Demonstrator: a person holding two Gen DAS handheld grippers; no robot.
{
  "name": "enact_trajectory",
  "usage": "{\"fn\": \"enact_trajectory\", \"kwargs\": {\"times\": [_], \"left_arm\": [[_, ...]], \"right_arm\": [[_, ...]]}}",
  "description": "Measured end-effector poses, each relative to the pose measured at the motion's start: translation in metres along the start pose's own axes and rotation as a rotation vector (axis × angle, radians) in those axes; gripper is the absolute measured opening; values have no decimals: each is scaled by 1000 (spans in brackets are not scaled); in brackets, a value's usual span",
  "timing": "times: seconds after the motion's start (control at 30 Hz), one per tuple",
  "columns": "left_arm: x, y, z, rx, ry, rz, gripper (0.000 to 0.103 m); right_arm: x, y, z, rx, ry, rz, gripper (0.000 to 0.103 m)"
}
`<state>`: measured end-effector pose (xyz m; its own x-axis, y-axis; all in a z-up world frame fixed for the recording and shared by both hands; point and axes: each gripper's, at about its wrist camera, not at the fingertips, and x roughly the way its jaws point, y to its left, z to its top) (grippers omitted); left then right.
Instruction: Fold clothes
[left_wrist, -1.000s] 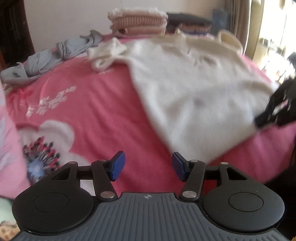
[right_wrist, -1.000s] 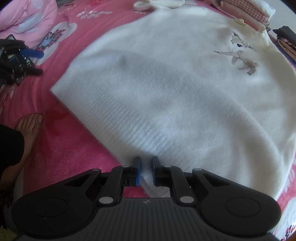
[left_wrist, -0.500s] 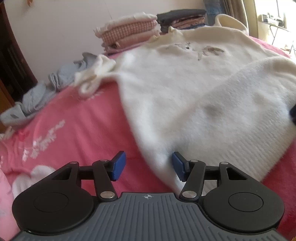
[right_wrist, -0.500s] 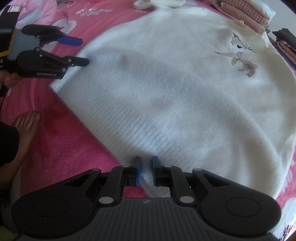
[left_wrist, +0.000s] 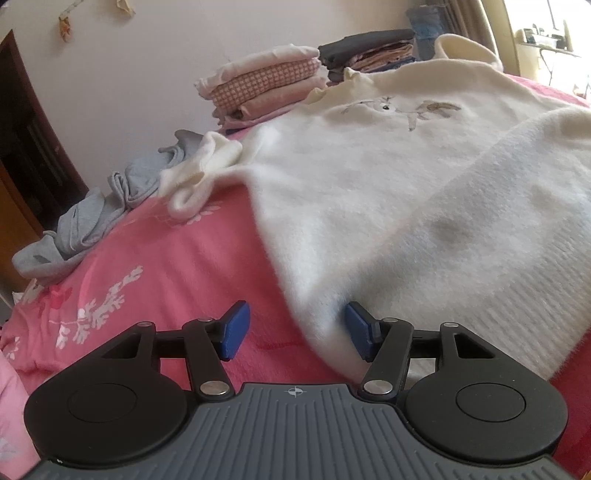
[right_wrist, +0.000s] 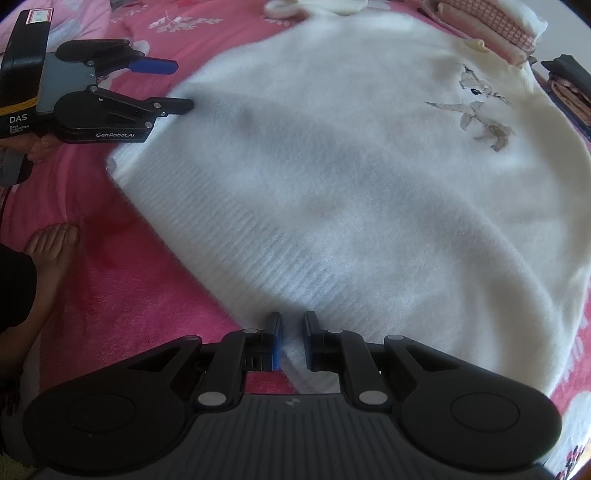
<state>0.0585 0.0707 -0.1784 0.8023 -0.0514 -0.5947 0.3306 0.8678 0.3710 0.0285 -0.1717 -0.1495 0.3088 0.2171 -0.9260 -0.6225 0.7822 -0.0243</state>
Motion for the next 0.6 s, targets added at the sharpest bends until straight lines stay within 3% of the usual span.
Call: {"fn": "enact_trajectory", "kwargs": {"times": [0.27, 0.4, 0.5, 0.6], "left_arm": [[-24, 8, 4, 6, 25, 2, 60], [-47, 19, 5, -27, 6, 12, 60], [-59, 22, 11, -86, -27, -52, 60], [-64, 16, 18, -155, -45, -197, 59]], "right_arm": [[-17, -1, 4, 27, -8, -1, 15], [-32, 2, 13, 50, -100, 64, 15], [-15, 9, 19, 60, -93, 120, 15], [11, 12, 12, 87, -66, 130, 17]]}}
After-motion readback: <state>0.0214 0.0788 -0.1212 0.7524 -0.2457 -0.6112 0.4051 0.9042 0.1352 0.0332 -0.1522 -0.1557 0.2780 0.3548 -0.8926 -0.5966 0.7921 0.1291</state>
